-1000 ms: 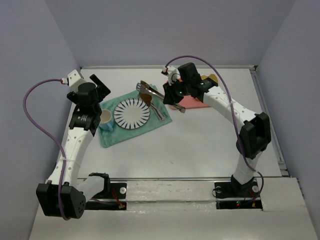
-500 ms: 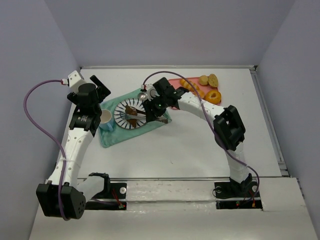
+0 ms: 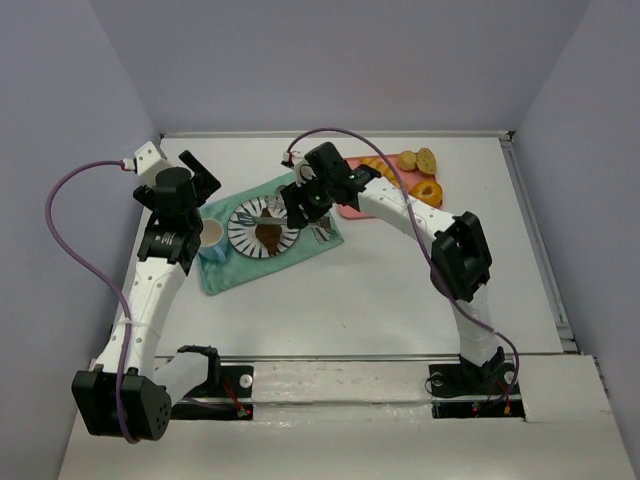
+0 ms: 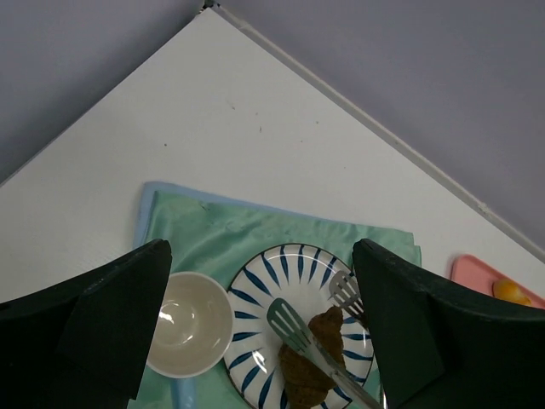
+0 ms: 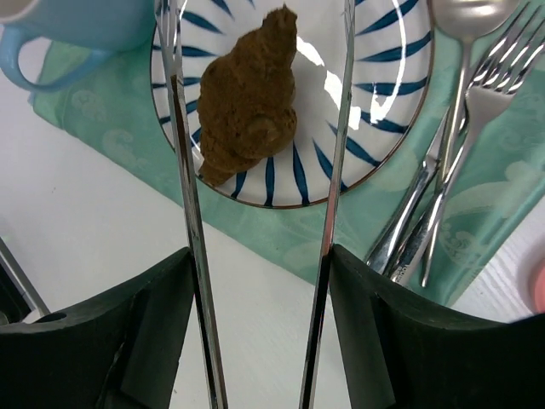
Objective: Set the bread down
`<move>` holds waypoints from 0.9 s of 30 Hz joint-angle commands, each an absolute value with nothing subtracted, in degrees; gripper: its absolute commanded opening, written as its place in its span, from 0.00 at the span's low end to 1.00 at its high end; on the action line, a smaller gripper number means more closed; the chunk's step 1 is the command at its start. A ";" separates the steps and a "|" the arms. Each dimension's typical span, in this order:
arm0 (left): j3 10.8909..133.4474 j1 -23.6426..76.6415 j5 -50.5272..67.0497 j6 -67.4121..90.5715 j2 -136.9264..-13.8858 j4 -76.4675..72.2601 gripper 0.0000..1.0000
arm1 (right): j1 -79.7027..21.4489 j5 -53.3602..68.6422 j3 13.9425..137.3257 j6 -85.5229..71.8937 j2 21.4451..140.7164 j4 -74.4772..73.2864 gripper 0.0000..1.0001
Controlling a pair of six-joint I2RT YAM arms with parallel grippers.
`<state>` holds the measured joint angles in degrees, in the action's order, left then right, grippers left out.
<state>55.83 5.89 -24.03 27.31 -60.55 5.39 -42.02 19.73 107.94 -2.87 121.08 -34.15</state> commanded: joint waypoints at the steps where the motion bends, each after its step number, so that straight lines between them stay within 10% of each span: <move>1: 55.28 5.54 -25.66 27.42 -58.01 2.99 0.99 | -42.10 13.73 113.55 -4.57 115.75 -32.17 0.68; 27: 55.72 5.54 -27.86 27.68 -59.06 2.99 0.99 | -16.44 9.76 104.77 25.48 105.99 -37.62 0.61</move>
<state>55.83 5.89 -25.15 27.51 -59.11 5.37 -18.13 7.55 106.06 15.16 106.43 -35.31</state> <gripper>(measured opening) 0.990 0.613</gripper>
